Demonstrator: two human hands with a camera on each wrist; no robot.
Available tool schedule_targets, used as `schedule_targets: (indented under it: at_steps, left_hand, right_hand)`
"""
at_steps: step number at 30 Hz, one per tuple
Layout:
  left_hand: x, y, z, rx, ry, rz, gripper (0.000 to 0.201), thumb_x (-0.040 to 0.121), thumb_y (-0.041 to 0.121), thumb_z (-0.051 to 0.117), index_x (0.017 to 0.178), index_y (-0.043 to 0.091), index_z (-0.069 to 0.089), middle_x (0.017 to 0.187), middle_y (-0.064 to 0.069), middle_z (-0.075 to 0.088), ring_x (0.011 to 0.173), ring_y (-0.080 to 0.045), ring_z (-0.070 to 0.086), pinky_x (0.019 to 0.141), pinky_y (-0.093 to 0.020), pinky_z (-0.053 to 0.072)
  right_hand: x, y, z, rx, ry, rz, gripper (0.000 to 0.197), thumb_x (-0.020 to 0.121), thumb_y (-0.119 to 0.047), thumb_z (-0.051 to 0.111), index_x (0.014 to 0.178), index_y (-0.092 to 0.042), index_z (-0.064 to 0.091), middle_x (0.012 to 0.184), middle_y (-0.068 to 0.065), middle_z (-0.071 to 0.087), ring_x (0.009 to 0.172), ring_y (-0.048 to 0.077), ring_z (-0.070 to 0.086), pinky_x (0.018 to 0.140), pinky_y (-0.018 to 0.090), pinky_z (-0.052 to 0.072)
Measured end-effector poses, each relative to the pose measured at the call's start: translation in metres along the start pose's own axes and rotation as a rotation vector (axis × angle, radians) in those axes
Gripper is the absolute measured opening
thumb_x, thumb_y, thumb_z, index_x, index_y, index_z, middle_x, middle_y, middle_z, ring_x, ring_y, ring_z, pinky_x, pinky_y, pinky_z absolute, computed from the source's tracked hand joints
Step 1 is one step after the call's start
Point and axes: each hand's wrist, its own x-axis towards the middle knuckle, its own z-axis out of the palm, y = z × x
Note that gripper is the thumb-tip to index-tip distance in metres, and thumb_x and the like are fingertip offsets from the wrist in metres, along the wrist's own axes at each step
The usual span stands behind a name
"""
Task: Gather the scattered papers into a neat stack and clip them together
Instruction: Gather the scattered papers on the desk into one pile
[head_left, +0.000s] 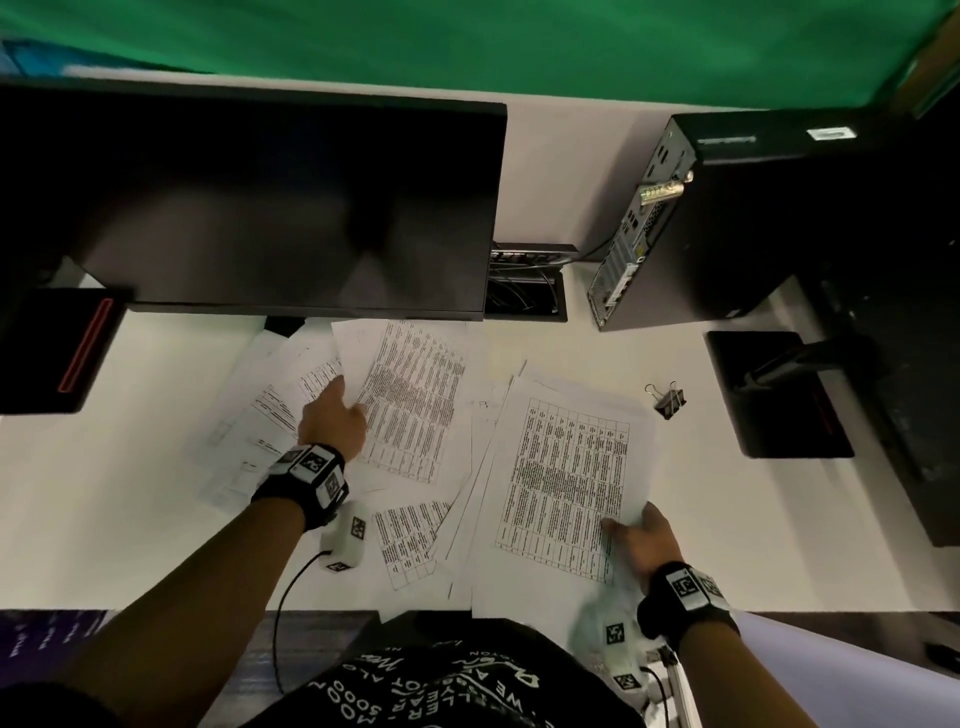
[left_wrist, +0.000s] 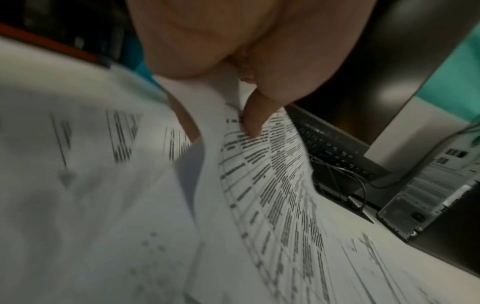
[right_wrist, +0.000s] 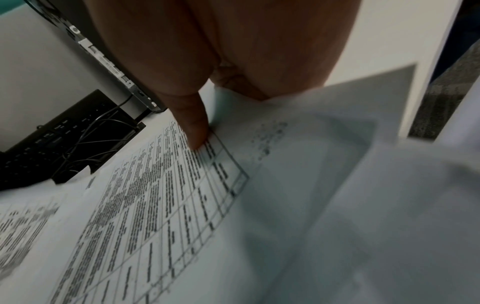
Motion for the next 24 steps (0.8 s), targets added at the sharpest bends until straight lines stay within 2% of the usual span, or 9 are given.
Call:
schedule_targets:
  at_steps: [5, 8, 10, 13, 15, 18, 20, 21, 24]
  left_hand:
    - [-0.023, -0.006, -0.055, 0.046, 0.083, 0.183, 0.035, 0.087, 0.018, 0.068, 0.117, 0.007, 0.055, 0.113, -0.014, 0.066, 0.109, -0.035, 0.059, 0.093, -0.042, 0.049]
    - [-0.036, -0.001, -0.083, -0.092, 0.003, 0.295, 0.033, 0.079, 0.017, 0.078, 0.105, 0.020, 0.059, 0.095, 0.004, 0.068, 0.088, -0.015, 0.065, 0.079, -0.028, 0.051]
    - [-0.044, 0.004, -0.095, -0.336, -0.114, 0.338, 0.038, 0.076, 0.013, 0.080, 0.109, 0.019, 0.062, 0.099, 0.008, 0.072, 0.090, -0.008, 0.068, 0.078, -0.024, 0.052]
    - [-0.043, -0.004, -0.095, -0.668, -0.237, 0.238, 0.048, 0.076, 0.011, 0.079, 0.120, 0.018, 0.062, 0.112, -0.001, 0.072, 0.104, -0.020, 0.069, 0.088, -0.042, 0.054]
    - [-0.038, -0.016, -0.081, -0.649, -0.230, 0.154, 0.051, 0.074, 0.026, 0.083, 0.120, 0.022, 0.061, 0.113, 0.000, 0.072, 0.105, -0.021, 0.068, 0.091, -0.046, 0.053]
    - [-0.035, -0.037, -0.051, -0.334, -0.170, 0.048, 0.064, 0.077, 0.051, 0.073, 0.130, 0.020, 0.053, 0.127, -0.001, 0.063, 0.117, -0.024, 0.058, 0.099, -0.039, 0.045]
    - [-0.038, -0.048, -0.030, -0.145, -0.197, -0.011, 0.060, 0.091, 0.038, 0.061, 0.141, 0.012, 0.040, 0.142, -0.008, 0.048, 0.125, -0.026, 0.049, 0.097, -0.031, 0.040]
    - [-0.040, -0.052, -0.020, -0.126, -0.232, -0.041, 0.054, 0.094, 0.027, 0.059, 0.142, 0.010, 0.038, 0.141, -0.009, 0.048, 0.119, -0.026, 0.050, 0.090, -0.028, 0.039]
    - [-0.038, -0.074, 0.003, -0.134, -0.293, -0.086, 0.056, 0.086, 0.005, 0.067, 0.136, 0.008, 0.042, 0.134, -0.012, 0.053, 0.107, -0.023, 0.053, 0.084, -0.029, 0.043]
  right_hand:
    - [-0.001, -0.009, 0.006, 0.027, -0.022, -0.026, 0.029, 0.086, -0.005, 0.068, 0.114, -0.007, 0.060, 0.108, 0.010, 0.071, 0.098, 0.030, 0.068, 0.095, 0.046, 0.053]
    - [0.000, -0.013, 0.014, 0.016, -0.054, -0.027, 0.029, 0.086, -0.005, 0.067, 0.113, -0.008, 0.058, 0.106, 0.010, 0.071, 0.096, 0.031, 0.068, 0.093, 0.048, 0.055]
    - [-0.001, -0.017, 0.018, 0.005, -0.069, -0.030, 0.028, 0.085, -0.005, 0.068, 0.111, -0.009, 0.058, 0.105, 0.009, 0.070, 0.095, 0.031, 0.067, 0.092, 0.048, 0.055]
    - [-0.002, -0.021, 0.018, 0.019, -0.076, -0.052, 0.021, 0.083, 0.004, 0.066, 0.094, -0.013, 0.061, 0.090, 0.004, 0.071, 0.085, 0.028, 0.065, 0.083, 0.040, 0.052]
    - [-0.004, -0.022, 0.018, 0.025, -0.085, -0.050, 0.021, 0.082, 0.003, 0.067, 0.093, -0.014, 0.061, 0.091, 0.005, 0.070, 0.085, 0.028, 0.064, 0.084, 0.040, 0.051]
    - [-0.001, -0.015, 0.018, 0.047, -0.086, -0.041, 0.030, 0.081, -0.004, 0.070, 0.109, -0.010, 0.059, 0.106, 0.010, 0.071, 0.096, 0.030, 0.066, 0.094, 0.048, 0.052]
    - [-0.001, -0.013, 0.018, 0.040, -0.090, -0.054, 0.029, 0.082, -0.003, 0.069, 0.108, -0.013, 0.061, 0.106, 0.009, 0.072, 0.097, 0.030, 0.067, 0.096, 0.050, 0.051]
    - [0.001, -0.010, 0.018, 0.038, -0.095, -0.052, 0.027, 0.082, -0.004, 0.069, 0.105, -0.017, 0.062, 0.104, 0.007, 0.073, 0.096, 0.031, 0.068, 0.095, 0.051, 0.052]
    - [0.005, -0.001, 0.018, 0.048, -0.099, -0.039, 0.027, 0.078, -0.013, 0.071, 0.103, -0.017, 0.063, 0.101, 0.005, 0.075, 0.093, 0.031, 0.070, 0.091, 0.055, 0.055]
